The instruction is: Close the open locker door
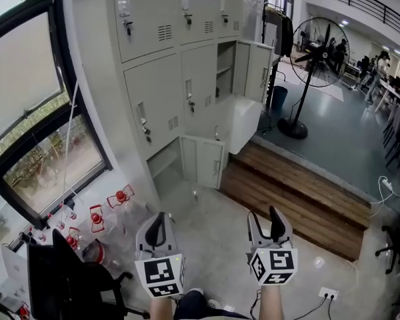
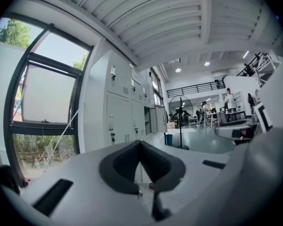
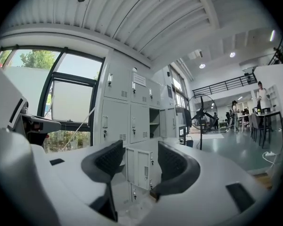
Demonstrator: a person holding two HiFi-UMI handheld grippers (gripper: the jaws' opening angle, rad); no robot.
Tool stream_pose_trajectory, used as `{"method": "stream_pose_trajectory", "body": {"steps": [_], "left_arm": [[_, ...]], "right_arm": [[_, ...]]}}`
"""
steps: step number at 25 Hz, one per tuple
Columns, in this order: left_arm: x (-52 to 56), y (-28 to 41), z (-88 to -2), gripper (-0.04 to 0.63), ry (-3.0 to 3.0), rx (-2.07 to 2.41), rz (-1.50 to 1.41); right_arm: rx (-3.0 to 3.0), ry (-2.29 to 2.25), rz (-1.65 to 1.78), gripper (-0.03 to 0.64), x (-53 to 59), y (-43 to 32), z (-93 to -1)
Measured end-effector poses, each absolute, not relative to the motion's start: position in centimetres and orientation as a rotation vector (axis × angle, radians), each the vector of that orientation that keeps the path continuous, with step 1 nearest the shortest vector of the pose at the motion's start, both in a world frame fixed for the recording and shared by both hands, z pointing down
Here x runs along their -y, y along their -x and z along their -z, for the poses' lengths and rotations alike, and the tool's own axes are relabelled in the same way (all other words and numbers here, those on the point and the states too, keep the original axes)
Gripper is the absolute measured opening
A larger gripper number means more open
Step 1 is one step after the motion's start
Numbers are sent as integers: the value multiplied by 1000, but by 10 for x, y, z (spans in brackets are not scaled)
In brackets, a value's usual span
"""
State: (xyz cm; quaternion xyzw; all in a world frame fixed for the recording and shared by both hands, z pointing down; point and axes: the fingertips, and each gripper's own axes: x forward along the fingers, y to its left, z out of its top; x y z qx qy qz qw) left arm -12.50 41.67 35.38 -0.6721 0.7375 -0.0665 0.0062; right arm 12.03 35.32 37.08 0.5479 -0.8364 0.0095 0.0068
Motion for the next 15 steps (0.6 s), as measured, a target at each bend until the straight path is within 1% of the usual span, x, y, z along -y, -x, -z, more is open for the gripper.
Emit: {"method": "stream_pose_trajectory", "body": {"steps": [8, 15], "left_arm": [[-397, 122, -358, -2, 2106, -2309, 227], [-352, 127, -363, -2, 2142, -2286, 224]], "right_arm": [[2622, -1686, -51, 230, -335, -118, -380], [2593, -1702, -61, 230, -296, -115, -385]]}}
